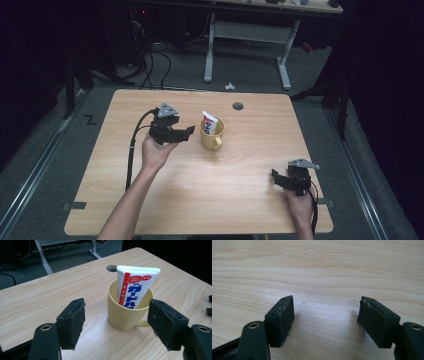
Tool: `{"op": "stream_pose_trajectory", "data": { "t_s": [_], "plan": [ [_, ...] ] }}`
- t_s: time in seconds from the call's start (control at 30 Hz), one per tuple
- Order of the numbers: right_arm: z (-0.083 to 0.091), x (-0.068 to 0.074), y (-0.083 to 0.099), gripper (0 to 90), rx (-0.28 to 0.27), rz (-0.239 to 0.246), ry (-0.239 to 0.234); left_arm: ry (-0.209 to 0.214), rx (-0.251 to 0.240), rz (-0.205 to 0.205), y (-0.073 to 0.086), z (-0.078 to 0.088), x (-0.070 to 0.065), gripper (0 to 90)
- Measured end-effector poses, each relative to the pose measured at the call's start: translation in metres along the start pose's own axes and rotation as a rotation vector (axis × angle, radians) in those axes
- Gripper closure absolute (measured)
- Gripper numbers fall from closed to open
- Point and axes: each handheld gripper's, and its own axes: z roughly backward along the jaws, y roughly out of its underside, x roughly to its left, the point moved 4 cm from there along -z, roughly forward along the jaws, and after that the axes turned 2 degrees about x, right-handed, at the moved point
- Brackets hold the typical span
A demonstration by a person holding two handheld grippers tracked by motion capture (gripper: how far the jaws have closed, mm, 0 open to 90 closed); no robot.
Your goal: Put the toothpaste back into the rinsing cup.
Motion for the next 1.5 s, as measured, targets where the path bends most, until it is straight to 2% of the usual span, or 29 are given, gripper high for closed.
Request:
{"op": "stream_pose_trajectory", "data": {
  "t_s": [0.83,1.17,1.5],
  "plan": [
    [0.000,0.000,0.000,29.0,0.000,0.000,0.000,-0.005,-0.009,-0.017,0.002,0.021,0.001,31.3],
    [0.000,0.000,0.000,29.0,0.000,0.000,0.000,-0.002,-0.021,-0.013,0.003,0.028,0.001,31.4],
    [0.000,0.000,0.000,28.9,-0.001,0.000,0.001,-0.005,-0.027,0.011,0.012,0.034,0.005,31.6]
  ]
}}
